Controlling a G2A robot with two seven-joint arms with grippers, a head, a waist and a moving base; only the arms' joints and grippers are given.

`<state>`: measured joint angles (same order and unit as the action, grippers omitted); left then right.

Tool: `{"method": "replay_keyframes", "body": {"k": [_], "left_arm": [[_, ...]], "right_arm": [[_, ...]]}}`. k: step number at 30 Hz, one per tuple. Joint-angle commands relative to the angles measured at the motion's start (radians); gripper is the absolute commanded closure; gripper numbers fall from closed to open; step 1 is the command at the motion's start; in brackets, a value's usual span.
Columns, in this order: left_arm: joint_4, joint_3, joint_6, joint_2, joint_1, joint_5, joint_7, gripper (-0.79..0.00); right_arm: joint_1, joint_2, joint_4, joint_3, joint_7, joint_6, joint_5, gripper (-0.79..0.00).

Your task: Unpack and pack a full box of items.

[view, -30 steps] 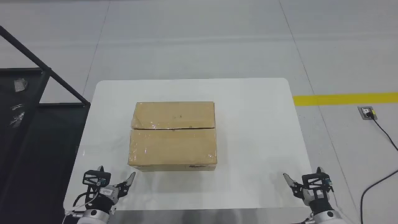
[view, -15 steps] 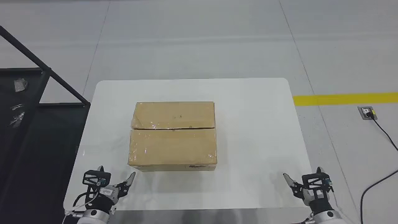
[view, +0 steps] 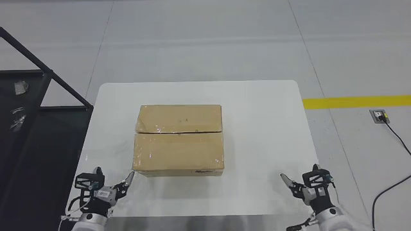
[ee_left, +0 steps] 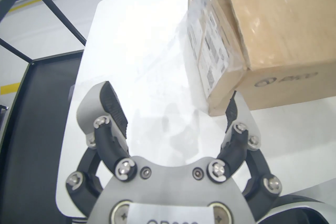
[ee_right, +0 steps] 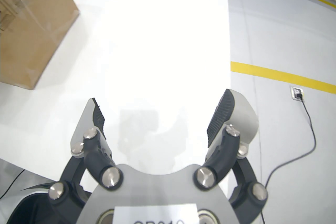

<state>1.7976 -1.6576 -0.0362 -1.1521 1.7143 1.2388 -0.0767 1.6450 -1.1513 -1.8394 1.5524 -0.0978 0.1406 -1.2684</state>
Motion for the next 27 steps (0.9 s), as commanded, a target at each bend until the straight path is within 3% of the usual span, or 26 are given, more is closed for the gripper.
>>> {"method": "replay_keyframes", "body": {"k": [1,6,11,23,27], "left_arm": [[0.011,-0.030,-0.051,0.001,-0.003,-0.061,-0.032,-0.785],[0.018,-0.102,-0.165,0.005,-0.011,-0.176,-0.067,-0.785],[0.008,-0.148,-0.301,0.009,-0.024,-0.331,-0.033,-0.785],[0.007,-0.156,-0.311,0.009,-0.025,-0.337,-0.027,-0.785],[-0.018,-0.136,-0.334,0.009,-0.083,-0.434,0.036,-0.785]], "right_arm": [[-0.031,-0.001,-0.017,-0.024,-0.023,0.057,0.027,-0.785],[-0.111,-0.008,-0.029,-0.095,-0.104,0.083,0.068,-0.785],[-0.224,-0.026,0.001,-0.210,-0.169,0.114,0.195,-0.785],[-0.243,-0.029,0.013,-0.228,-0.183,0.108,0.198,-0.785],[-0.285,-0.033,0.079,-0.231,-0.187,0.276,0.466,-0.785]]}}
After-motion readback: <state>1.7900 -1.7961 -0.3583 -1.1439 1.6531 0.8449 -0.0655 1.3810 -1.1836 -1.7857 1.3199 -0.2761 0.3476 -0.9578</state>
